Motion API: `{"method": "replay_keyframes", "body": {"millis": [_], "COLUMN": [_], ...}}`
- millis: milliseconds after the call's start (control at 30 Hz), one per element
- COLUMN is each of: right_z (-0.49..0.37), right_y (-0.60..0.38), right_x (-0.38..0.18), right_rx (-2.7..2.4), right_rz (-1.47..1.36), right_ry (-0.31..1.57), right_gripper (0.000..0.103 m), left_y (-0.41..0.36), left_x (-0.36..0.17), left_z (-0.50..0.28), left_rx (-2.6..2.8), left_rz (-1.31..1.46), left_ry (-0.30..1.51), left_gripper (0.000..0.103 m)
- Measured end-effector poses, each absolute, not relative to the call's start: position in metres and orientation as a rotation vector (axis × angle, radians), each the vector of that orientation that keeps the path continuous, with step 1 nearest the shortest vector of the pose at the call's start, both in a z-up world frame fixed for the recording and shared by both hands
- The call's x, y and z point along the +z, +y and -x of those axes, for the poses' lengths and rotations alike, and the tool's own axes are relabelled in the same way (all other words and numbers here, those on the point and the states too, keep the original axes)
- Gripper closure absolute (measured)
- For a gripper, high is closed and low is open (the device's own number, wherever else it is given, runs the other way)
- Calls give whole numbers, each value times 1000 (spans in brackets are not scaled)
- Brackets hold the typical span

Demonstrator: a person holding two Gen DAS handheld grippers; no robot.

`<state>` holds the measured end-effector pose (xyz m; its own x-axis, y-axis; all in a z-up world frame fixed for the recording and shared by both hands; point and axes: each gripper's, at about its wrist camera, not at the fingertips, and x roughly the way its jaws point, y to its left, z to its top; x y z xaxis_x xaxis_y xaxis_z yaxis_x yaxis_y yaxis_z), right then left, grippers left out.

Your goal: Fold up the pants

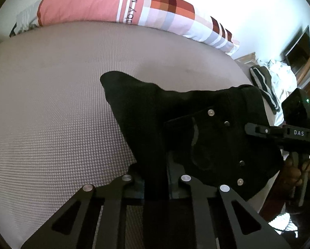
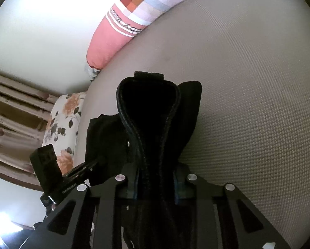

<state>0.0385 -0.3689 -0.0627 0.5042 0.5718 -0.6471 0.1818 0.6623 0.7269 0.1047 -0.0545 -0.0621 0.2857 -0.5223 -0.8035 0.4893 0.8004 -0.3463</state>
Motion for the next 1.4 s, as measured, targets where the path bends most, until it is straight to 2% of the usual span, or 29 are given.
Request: {"method": "replay_keyframes", "body": {"millis": [300, 800, 1200, 1267, 1300, 1333, 1400], "right_z": [-78, -198, -247, -247, -247, -247, -243], "right_y": [-343, -314, -315, -314, -313, -312, -309], "right_x": [-58, -49, -69, -78, -82, -85, -86], "right_rx": [297, 351, 221, 165, 134, 104, 97], "right_rz": [-847, -798, -688, -644, -618, -595, -559], "right_ry": [1027, 990, 1001, 1021, 1031, 1043, 1024], "right_gripper": [81, 81, 79, 68, 56, 51, 53], "left_y": [-38, -14, -26, -24, -24, -23, -22], "left_x": [-45, -26, -58, -69, -73, -77, -85], "left_z": [-131, -230, -296, -298, -298, -297, -296], "left_rx": [-611, -505, -461, -435, -424, -403, -374], "left_rz": [13, -6, -17, -26, -27, -33, -31], "left_ry": [1031, 935, 970, 971, 968, 968, 971], "left_gripper": [89, 89, 88, 77, 73, 63, 56]}}
